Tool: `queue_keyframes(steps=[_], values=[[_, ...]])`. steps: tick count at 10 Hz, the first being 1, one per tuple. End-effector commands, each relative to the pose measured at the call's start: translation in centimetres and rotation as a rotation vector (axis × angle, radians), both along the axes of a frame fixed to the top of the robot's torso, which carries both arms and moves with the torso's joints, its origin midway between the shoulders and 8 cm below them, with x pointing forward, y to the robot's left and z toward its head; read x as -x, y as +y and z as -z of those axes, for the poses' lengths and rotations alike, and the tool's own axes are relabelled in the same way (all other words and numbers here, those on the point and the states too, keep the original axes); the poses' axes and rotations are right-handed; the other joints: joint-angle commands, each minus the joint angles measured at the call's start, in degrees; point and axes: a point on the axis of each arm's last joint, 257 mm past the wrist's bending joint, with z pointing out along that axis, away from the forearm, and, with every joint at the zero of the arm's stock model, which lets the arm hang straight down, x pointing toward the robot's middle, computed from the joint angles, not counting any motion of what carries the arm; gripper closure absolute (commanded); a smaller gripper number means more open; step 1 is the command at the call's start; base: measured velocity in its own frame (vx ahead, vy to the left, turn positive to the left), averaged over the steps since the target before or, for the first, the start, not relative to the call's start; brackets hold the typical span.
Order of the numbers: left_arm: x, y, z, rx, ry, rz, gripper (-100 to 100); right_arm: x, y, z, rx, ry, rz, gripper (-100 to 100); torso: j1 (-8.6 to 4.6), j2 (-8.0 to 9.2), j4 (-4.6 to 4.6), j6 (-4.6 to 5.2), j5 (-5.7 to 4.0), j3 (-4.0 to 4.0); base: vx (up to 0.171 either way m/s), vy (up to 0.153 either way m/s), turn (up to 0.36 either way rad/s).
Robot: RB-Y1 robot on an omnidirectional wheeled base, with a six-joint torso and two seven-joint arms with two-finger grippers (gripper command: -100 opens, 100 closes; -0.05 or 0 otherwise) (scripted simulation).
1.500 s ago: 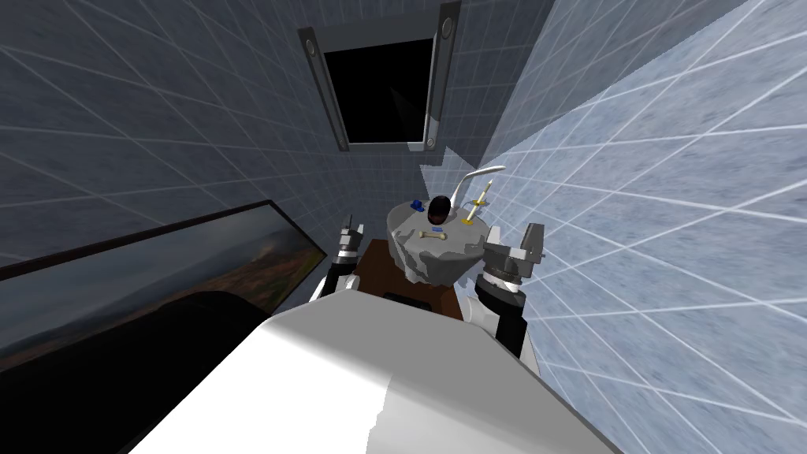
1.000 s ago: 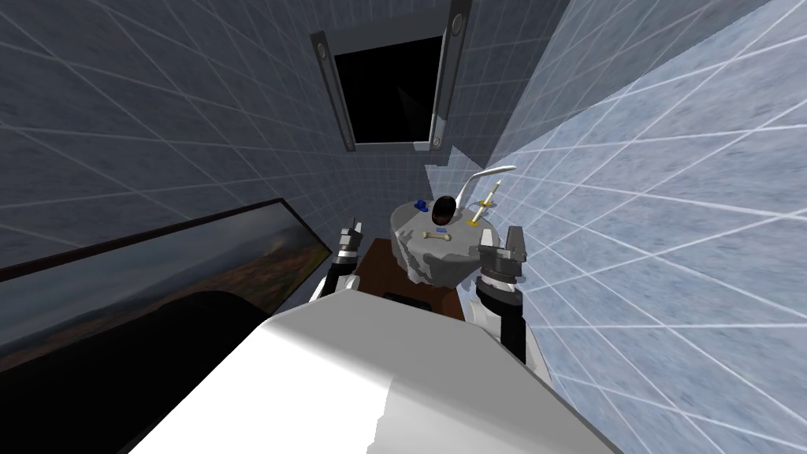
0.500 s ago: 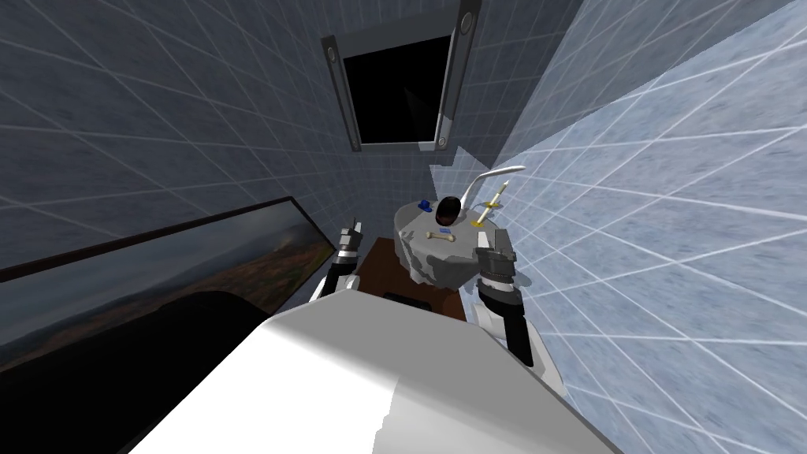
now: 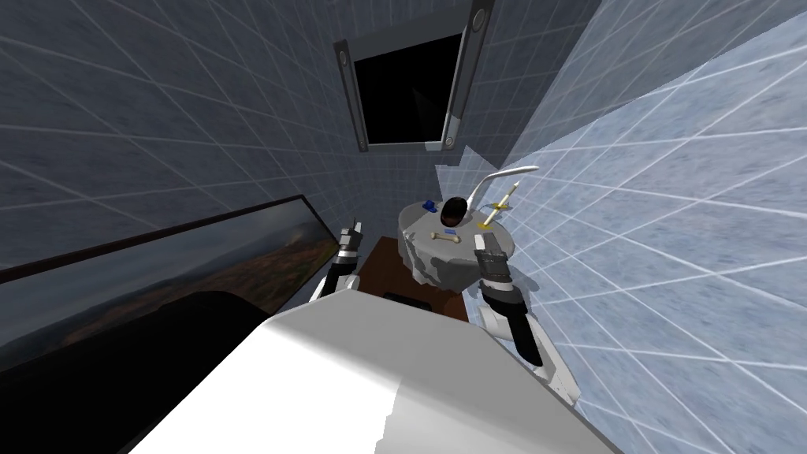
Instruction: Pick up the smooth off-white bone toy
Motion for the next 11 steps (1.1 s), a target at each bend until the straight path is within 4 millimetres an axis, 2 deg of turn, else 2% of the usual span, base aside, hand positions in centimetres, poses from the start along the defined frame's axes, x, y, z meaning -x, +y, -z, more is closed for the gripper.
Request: queue_keyframes(steps=[1, 4, 5, 6, 7, 8, 9, 10, 11], values=[[0.0, 0.0, 0.0, 0.000, 0.000, 0.000, 0, -0.2, 0.0, 0.6, 0.046, 0.011, -0.004, -100, 0.00, 0.00, 0.00, 0.00, 0.00, 0.00, -0.009, 0.019, 0.072], [0.0, 0.0, 0.0, 0.000, 0.000, 0.000, 0, -1.1, -0.5, 2.8, 0.175, 0.045, 0.002, -100, 0.00, -0.01, 0.00, 0.02, 0.00, -0.01, -0.011, 0.026, 0.120], [0.0, 0.0, 0.0, 0.000, 0.000, 0.000, 0, -1.0, -0.3, 2.9, 0.198, 0.047, -0.008, -100, 0.02, -0.02, 0.00, -0.01, 0.01, -0.01, -0.006, 0.021, 0.063], [0.0, 0.0, 0.0, 0.000, 0.000, 0.000, 0, -1.4, -0.8, 4.0, 0.254, 0.062, 0.001, -100, 0.00, -0.02, 0.00, 0.03, 0.00, -0.01, -0.009, 0.028, 0.127], [0.0, 0.0, 0.0, 0.000, 0.000, 0.000, 0, -1.4, -0.6, 4.1, 0.279, 0.065, -0.010, -100, 0.02, -0.02, 0.00, 0.00, 0.00, -0.01, -0.011, 0.024, 0.076], [0.0, 0.0, 0.0, 0.000, 0.000, 0.000, 0, -1.8, -1.2, 5.2, 0.335, 0.079, 0.000, -100, 0.01, -0.01, 0.00, 0.03, 0.01, 0.00, -0.016, 0.035, 0.147], [0.0, 0.0, 0.0, 0.000, 0.000, 0.000, 0, -1.8, -1.1, 5.3, 0.363, 0.081, -0.012, -100, 0.04, 0.00, 0.00, 0.00, 0.01, 0.00, -0.014, 0.026, 0.073], [0.0, 0.0, 0.0, 0.000, 0.000, 0.000, 0, -2.2, -1.7, 6.5, 0.422, 0.096, -0.003, -100, 0.02, 0.00, 0.00, 0.03, 0.01, 0.00, -0.013, 0.031, 0.145], [0.0, 0.0, 0.0, 0.000, 0.000, 0.000, 0, -2.2, -1.6, 6.5, 0.450, 0.098, -0.015, -100, 0.03, 0.00, 0.00, 0.00, 0.01, 0.00, -0.009, 0.024, 0.078]])
